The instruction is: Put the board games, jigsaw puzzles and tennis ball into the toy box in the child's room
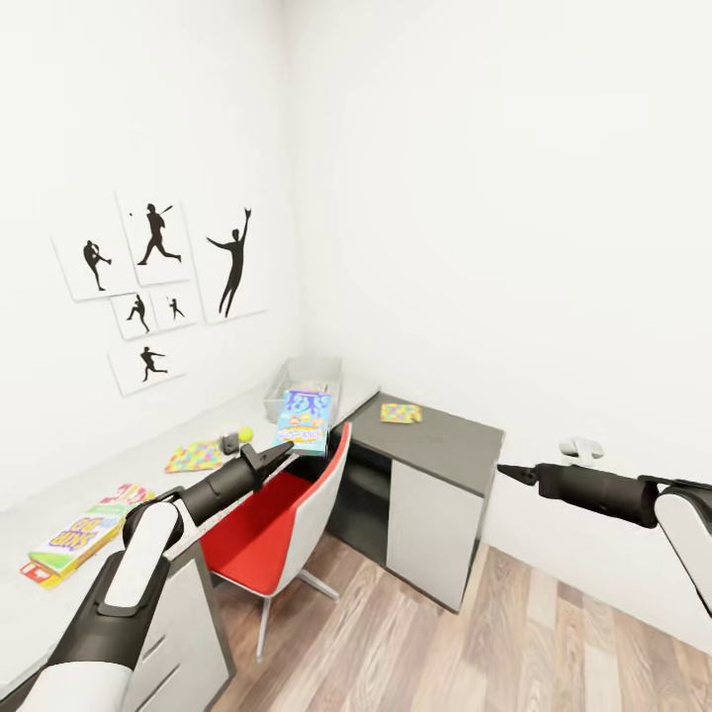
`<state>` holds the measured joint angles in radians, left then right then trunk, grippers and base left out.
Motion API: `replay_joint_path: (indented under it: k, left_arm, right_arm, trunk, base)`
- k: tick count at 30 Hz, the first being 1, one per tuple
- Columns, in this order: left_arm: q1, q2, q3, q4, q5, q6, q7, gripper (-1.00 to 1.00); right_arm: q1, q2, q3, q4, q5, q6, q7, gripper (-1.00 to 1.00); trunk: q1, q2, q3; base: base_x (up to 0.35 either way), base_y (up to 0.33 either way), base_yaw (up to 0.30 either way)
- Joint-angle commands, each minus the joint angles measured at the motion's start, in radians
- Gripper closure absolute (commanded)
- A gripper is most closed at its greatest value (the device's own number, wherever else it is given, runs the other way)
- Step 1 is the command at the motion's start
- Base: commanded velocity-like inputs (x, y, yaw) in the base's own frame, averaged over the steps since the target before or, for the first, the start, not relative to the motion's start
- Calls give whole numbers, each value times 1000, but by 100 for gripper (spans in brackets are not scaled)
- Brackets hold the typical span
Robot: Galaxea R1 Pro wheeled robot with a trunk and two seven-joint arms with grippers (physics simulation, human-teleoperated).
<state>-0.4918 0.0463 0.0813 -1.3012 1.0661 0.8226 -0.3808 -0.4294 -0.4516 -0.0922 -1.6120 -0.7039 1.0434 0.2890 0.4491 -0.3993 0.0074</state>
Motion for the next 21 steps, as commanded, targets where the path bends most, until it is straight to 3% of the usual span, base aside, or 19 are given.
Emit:
replay_joint_path:
  k: [1,17,21]
  left_arm:
    - [-1,0,1,0,6,7,-2,100]
    - [-8,-2,0,1,-5,7,3,100]
    - [-8,-2,0,2,-5,6,5,100]
  right_arm:
    - [0,0,-1,0,9,4,10,-100]
    - [0,2,3,0,9,4,10,-100]
    - [0,2,2,0,9,4,10,-100]
  trunk:
    - [1,-1,0]
    - [1,-1,0]
    - [1,-1,0]
  base:
    - [326,-59,289]
    - [330,-14,292]
    - [332,-1,128]
